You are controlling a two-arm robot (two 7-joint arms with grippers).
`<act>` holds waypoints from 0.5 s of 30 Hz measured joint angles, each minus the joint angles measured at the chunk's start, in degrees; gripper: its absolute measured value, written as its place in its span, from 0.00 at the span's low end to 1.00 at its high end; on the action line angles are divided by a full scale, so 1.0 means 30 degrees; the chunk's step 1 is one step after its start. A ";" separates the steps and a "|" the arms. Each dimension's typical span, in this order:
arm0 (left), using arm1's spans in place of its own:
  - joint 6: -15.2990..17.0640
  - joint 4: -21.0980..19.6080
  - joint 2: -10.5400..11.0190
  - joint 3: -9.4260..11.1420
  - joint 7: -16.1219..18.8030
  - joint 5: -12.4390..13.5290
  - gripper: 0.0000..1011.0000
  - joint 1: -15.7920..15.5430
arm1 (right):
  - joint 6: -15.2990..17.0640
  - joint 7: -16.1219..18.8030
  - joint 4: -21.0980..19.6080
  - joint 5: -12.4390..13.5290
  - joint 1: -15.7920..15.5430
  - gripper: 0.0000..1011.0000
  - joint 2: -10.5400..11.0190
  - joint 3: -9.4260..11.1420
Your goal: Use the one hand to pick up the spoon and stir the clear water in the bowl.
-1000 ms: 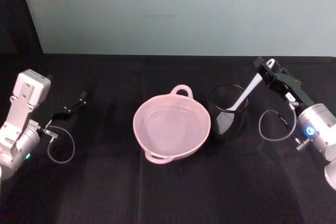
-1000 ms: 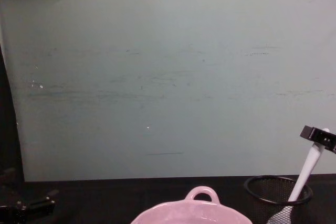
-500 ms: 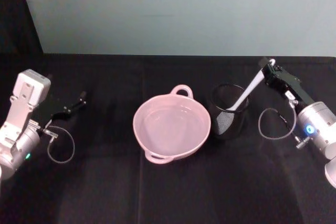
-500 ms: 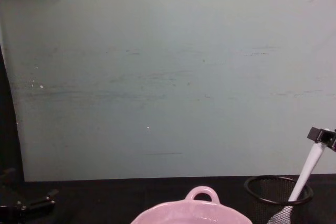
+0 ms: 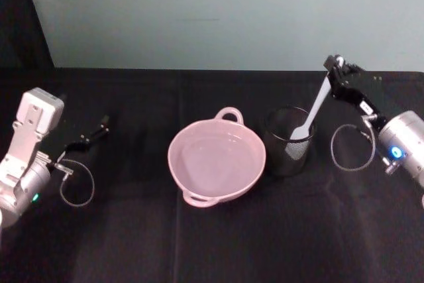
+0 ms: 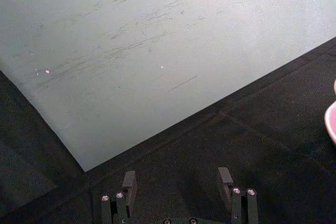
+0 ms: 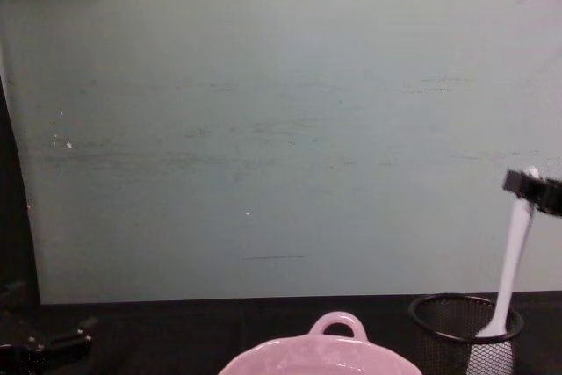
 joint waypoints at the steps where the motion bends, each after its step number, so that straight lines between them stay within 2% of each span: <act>1: 0.0000 0.0000 -0.0001 -0.0001 -0.0001 -0.0001 1.00 0.0001 | 0.0114 0.0050 -0.0199 -0.0241 0.0076 0.10 0.0151 -0.0088; 5: 0.0000 0.0000 0.0000 -0.0001 0.0000 0.0000 1.00 0.0001 | 0.0861 0.0707 -0.1243 -0.1274 0.0687 0.10 0.0938 -0.0506; 15: 0.0000 0.0000 -0.0001 0.0000 -0.0001 0.0000 1.00 0.0001 | 0.2151 0.2552 -0.2418 -0.2142 0.2244 0.10 0.2078 -0.1258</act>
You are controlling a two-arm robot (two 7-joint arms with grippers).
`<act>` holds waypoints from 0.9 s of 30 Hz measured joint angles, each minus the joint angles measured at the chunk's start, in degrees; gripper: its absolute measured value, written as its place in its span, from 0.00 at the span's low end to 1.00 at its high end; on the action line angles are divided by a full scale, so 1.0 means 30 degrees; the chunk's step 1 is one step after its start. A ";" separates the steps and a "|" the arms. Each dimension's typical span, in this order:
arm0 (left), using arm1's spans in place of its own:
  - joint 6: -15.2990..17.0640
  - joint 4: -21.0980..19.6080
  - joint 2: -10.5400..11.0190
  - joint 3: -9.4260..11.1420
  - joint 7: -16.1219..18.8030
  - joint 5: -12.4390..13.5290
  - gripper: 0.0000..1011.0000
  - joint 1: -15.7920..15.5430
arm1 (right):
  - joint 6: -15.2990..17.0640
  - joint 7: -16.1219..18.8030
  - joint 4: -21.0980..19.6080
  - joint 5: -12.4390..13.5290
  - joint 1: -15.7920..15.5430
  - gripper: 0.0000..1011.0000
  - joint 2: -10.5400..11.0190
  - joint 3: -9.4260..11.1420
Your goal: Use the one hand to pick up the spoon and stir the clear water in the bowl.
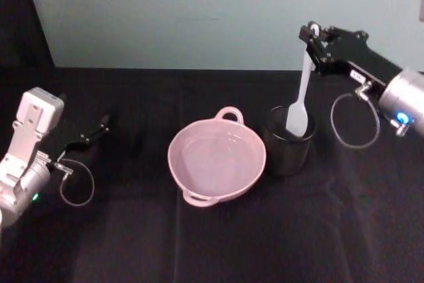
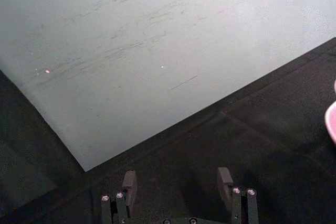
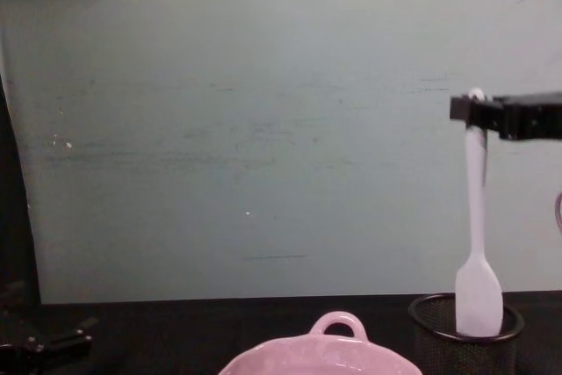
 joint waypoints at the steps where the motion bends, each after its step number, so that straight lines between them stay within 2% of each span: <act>1: 0.0000 0.0000 0.0000 0.0000 0.0001 -0.0001 1.00 0.0000 | 0.0061 0.0083 -0.0050 -0.0006 0.0081 0.10 0.0051 -0.0019; 11: 0.0000 0.0000 -0.0001 0.0000 0.0001 0.0000 1.00 0.0001 | 0.0510 0.0521 -0.0816 0.0303 0.0798 0.10 0.0629 0.0086; 27: 0.0000 0.0000 0.0000 -0.0001 0.0000 0.0000 1.00 0.0000 | 0.0514 0.0517 -0.0794 0.0316 0.0780 0.10 0.0612 0.0099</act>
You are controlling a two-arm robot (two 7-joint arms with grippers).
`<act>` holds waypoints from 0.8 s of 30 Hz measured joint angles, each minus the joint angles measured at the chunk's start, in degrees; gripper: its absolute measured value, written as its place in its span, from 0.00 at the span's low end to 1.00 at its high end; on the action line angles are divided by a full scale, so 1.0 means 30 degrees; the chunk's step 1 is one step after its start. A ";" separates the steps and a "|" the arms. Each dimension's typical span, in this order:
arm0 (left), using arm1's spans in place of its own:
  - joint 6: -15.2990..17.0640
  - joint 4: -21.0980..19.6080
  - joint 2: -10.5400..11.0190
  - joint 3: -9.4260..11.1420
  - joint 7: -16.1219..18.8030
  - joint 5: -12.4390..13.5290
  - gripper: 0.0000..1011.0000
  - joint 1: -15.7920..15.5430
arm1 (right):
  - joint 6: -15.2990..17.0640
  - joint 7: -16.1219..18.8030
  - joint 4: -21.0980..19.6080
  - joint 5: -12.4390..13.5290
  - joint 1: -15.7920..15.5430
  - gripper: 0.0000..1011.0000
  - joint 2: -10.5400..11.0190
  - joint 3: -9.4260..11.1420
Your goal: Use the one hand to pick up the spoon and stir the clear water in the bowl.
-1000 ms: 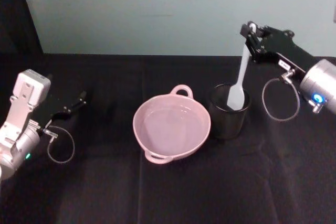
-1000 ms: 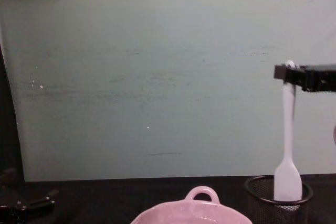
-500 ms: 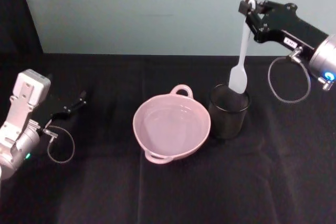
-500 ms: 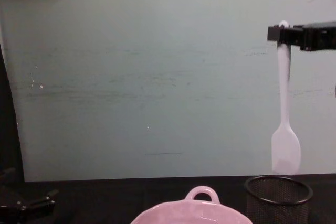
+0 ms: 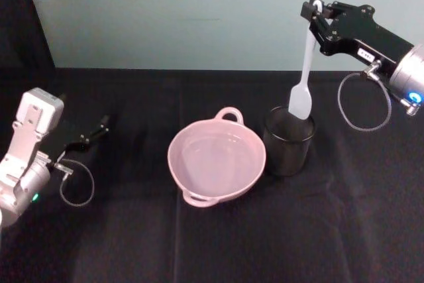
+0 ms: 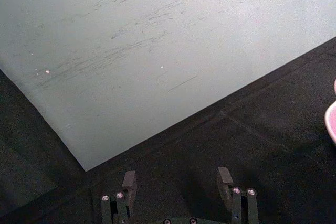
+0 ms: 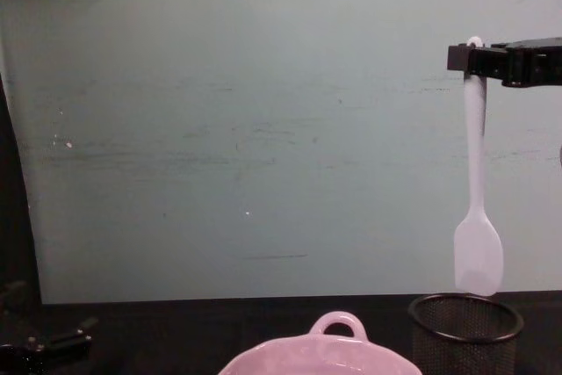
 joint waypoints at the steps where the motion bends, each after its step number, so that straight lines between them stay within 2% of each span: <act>1: 0.0000 0.0000 0.0001 0.0001 0.0000 0.0000 1.00 0.0000 | 0.0000 -0.0001 0.0002 -0.0001 -0.0001 0.10 -0.0001 -0.0002; 15: 0.0000 0.0000 0.0000 0.0001 0.0000 0.0000 1.00 0.0000 | -0.0055 0.0014 0.0020 0.0029 0.0009 0.10 -0.0084 -0.0175; 19: 0.0000 -0.0001 0.0000 0.0001 0.0000 0.0000 1.00 0.0000 | -0.0264 0.0272 0.0294 0.0118 0.0420 0.10 -0.0615 -0.0814; 22: 0.0000 0.0000 0.0000 0.0001 0.0000 0.0000 1.00 0.0000 | -0.0495 0.0667 0.0825 0.0159 0.1084 0.10 -0.1421 -0.1747; 24: 0.0000 0.0000 0.0001 0.0001 0.0000 -0.0001 1.00 0.0000 | -0.0594 0.0817 0.1105 0.0164 0.1320 0.10 -0.1744 -0.2125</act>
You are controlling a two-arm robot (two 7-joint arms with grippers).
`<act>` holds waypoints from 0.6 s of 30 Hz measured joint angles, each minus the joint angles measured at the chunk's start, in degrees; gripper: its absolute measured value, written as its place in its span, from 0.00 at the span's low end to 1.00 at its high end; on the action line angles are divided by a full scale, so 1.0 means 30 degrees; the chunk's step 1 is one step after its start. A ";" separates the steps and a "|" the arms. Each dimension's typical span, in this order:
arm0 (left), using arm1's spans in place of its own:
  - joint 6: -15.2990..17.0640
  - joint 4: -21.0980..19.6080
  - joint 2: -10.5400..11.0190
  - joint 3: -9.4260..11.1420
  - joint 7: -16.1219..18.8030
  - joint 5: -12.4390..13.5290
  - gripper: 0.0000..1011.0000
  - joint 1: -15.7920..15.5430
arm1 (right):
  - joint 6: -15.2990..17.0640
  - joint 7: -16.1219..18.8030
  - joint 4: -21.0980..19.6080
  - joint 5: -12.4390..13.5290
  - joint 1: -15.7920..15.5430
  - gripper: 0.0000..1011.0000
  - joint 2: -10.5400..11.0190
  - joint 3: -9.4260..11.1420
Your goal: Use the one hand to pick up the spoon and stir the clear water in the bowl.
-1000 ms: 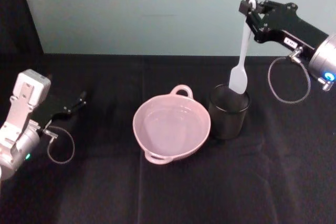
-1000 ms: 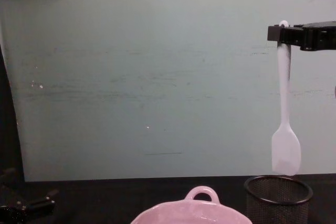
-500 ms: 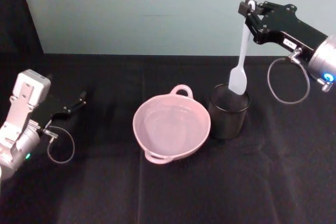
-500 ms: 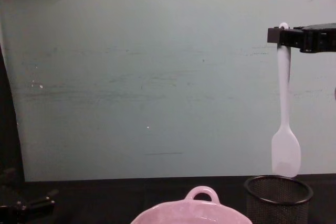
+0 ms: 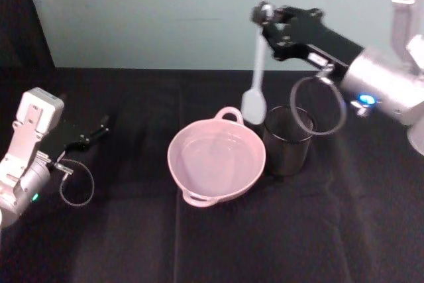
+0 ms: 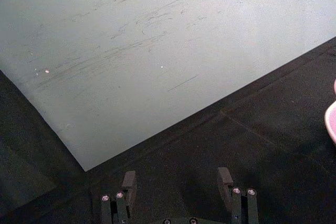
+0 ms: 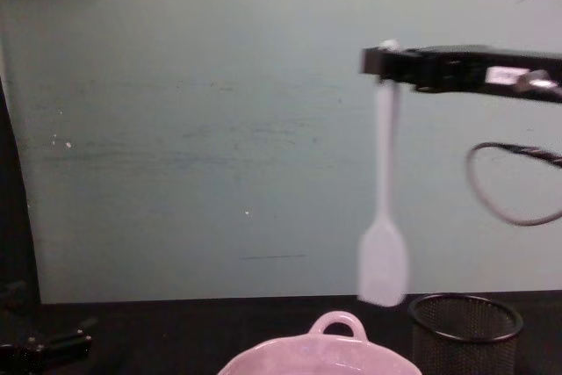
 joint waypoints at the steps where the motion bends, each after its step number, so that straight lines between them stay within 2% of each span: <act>1: -0.0001 0.0000 -0.0001 -0.0001 0.0000 0.0001 1.00 0.0000 | -0.0062 0.0097 0.0126 0.0004 0.0115 0.10 -0.0153 -0.0164; 4: 0.0000 0.0000 0.0000 0.0001 0.0000 0.0001 1.00 0.0000 | -0.0473 0.0553 0.0844 -0.0002 0.0526 0.10 -0.0774 -0.0949; 5: 0.0000 0.0000 -0.0001 0.0000 0.0000 0.0001 1.00 0.0001 | -0.0473 0.0553 0.0844 -0.0002 0.0526 0.10 -0.0774 -0.0949; 8: 0.0000 0.0000 -0.0001 0.0000 0.0000 0.0000 1.00 0.0000 | -0.1088 0.1069 0.1684 -0.0078 0.0768 0.10 -0.1154 -0.1586; 11: 0.0000 0.0000 0.0000 0.0000 0.0000 0.0001 1.00 -0.0001 | -0.1619 0.1436 0.2291 -0.0217 0.0781 0.10 -0.1254 -0.1932; 18: 0.0000 0.0000 0.0000 -0.0001 0.0001 0.0000 1.00 0.0001 | -0.2692 0.2062 0.3080 -0.0377 0.0286 0.10 -0.1213 -0.2256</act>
